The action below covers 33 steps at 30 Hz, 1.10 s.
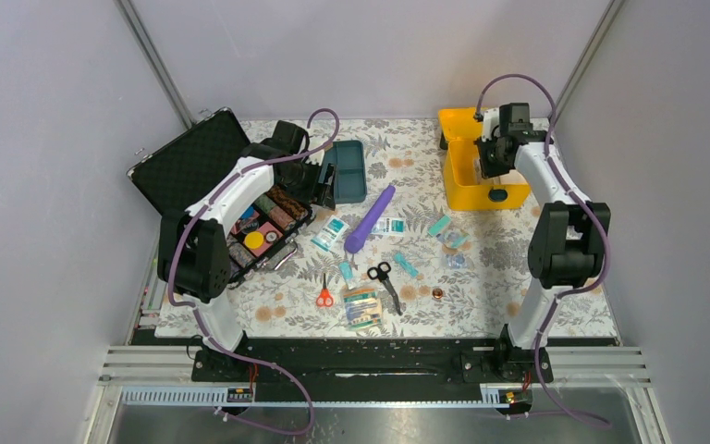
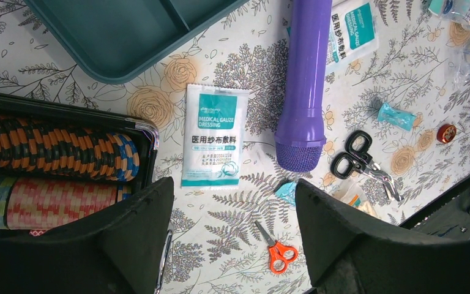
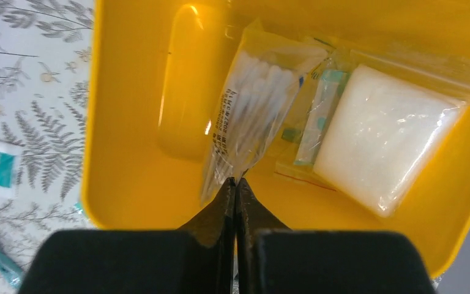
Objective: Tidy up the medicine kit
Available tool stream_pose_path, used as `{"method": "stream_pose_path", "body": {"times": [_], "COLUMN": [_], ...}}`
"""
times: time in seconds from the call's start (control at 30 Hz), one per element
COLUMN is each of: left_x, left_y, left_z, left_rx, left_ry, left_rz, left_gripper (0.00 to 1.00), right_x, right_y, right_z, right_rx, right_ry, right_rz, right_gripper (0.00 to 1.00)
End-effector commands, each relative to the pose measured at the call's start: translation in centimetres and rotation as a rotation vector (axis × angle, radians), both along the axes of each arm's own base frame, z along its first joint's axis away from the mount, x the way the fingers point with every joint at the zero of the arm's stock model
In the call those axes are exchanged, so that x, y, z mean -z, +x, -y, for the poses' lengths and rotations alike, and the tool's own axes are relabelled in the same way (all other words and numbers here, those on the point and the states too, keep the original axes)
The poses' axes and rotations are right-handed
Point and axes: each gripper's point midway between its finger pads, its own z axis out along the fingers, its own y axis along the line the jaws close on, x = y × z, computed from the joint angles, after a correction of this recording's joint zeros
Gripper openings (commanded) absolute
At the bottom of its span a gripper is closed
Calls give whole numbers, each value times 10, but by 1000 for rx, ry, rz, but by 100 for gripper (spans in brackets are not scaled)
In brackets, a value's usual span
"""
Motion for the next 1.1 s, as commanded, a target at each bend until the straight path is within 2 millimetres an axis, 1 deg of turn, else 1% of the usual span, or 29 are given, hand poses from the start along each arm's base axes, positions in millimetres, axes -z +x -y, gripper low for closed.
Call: {"method": "stream_pose_path", "body": {"times": [0.0,0.07,0.13,0.2,0.27,0.37,0.43,0.53,0.6,0.63,0.7,0.73,0.8,0.83,0.87,0.9,0.97,1.03,1.07], "left_x": [-28,-29,-29,-28,-27,-25,-26,-26,-25,-25,-23,-23,-23,-22,-23,-23,-24,-25,-25], "left_y": [5,3,1,0,-1,-1,0,1,1,2,2,2,4,4,5,6,7,7,6], "left_z": [-1,-3,-5,-5,-6,-6,-5,-5,-5,-5,-3,-1,1,2,2,2,3,3,3], "left_rx": [4,22,24,27,28,27,29,28,25,27,25,24,21,22,23,23,24,24,24], "left_ry": [-7,6,11,14,20,20,16,18,19,16,9,4,-4,-7,-9,-10,-13,-14,-13], "left_rz": [96,114,113,114,116,110,109,110,107,104,96,92,84,82,82,82,84,86,86], "left_gripper": [72,72,72,72,72,72,72,72,72,72,72,73,72,72,73,72,72,72,73], "right_x": [10,21,25,18,8,-10,-25,-53,-68,-73,-74,-72,-56,-42,-35,-24,2,21,30], "right_y": [13,17,22,27,31,26,18,0,-17,-29,-54,-69,-97,-112,-124,-135,-153,-161,-162], "right_z": [13,16,20,24,22,16,8,-6,-23,-33,-52,-60,-75,-83,-86,-90,-97,-98,-98], "right_rx": [26,19,21,40,39,23,-6,-57,-132,-186,-301,-370,-518,-630,-679,-749,-862,-915,-923], "right_ry": [-82,-104,-126,-140,-130,-96,-58,3,66,102,145,145,118,85,75,46,-16,-67,-88], "right_rz": [7,-10,-16,4,30,52,68,116,135,133,123,121,81,52,20,-10,-81,-152,-184], "right_gripper": [0,15,21,29,36,40,40,44,48,50,53,55,57,58,59,59,60,62,67]}}
